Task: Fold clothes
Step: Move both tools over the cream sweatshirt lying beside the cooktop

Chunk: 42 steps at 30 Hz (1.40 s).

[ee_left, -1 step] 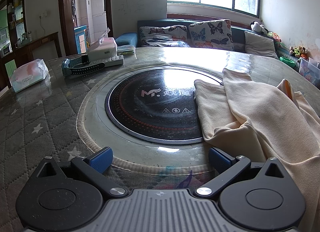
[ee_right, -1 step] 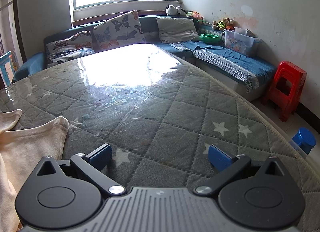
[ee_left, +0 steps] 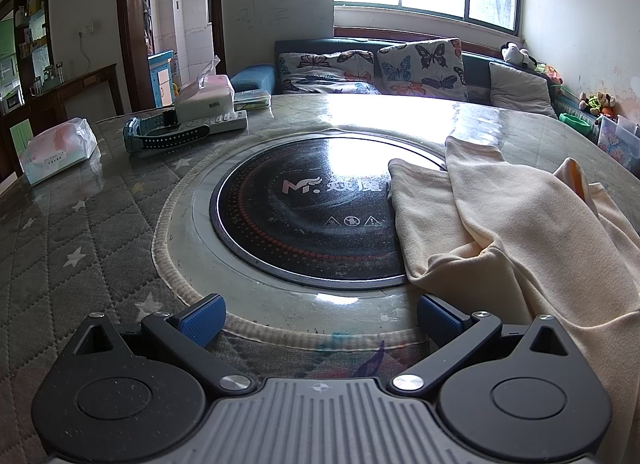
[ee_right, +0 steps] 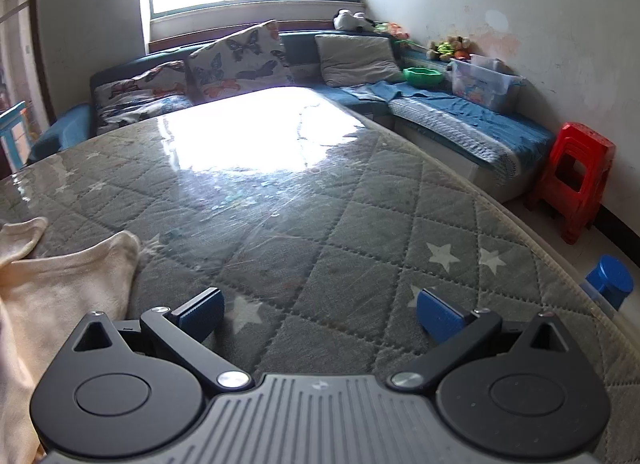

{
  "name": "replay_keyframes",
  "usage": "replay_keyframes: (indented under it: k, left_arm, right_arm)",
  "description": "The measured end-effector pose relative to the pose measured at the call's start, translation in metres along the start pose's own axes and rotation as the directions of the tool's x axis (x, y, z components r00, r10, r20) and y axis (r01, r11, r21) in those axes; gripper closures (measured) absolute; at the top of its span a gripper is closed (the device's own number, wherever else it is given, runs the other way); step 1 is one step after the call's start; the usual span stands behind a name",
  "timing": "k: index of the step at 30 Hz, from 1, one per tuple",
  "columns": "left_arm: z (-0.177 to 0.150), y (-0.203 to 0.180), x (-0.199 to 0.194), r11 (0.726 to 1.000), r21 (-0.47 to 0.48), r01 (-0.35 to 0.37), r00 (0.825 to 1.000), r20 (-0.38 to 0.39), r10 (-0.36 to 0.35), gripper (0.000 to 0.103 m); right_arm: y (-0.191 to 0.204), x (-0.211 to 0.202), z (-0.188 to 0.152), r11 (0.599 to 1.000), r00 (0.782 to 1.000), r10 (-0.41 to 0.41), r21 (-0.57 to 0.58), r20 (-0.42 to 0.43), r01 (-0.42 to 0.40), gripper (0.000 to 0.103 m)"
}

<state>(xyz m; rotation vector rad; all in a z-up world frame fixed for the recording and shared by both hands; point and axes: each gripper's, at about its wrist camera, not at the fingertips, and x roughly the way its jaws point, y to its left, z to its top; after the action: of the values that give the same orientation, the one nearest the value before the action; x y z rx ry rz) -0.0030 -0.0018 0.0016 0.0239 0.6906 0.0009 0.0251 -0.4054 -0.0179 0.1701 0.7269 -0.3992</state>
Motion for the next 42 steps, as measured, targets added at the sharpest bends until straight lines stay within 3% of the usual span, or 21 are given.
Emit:
replay_keyframes:
  k: [10,16,24,28,42]
  left_arm:
    - [-0.004,-0.01,-0.019,1.0,0.014,0.0,1.0,-0.016,0.0,0.0]
    - [-0.006,-0.017,-0.031,1.0,0.022,0.001,1.0,-0.025,0.0,0.0]
    - [-0.014,-0.036,-0.046,0.999,0.037,0.017,0.998,-0.069,-0.014,0.0]
    - [-0.018,-0.045,-0.053,0.999,0.044,0.026,0.996,-0.092,-0.021,0.0]
    - [-0.025,-0.061,-0.064,0.997,0.064,0.038,0.988,-0.151,-0.028,0.0]
  right_arm:
    - [0.014,-0.028,-0.011,0.987,0.995,0.101,-0.125,0.012,-0.099,0.0]
    - [0.01,-0.069,-0.031,0.971,0.988,0.15,-0.192,0.025,-0.142,0.0]
    - [0.013,-0.097,-0.044,0.951,0.976,0.216,-0.225,0.001,-0.21,0.0]
    - [0.018,-0.108,-0.05,0.935,0.959,0.283,-0.213,-0.03,-0.283,0.0]
    - [0.031,-0.126,-0.065,0.903,0.942,0.331,-0.273,-0.049,-0.332,0.0]
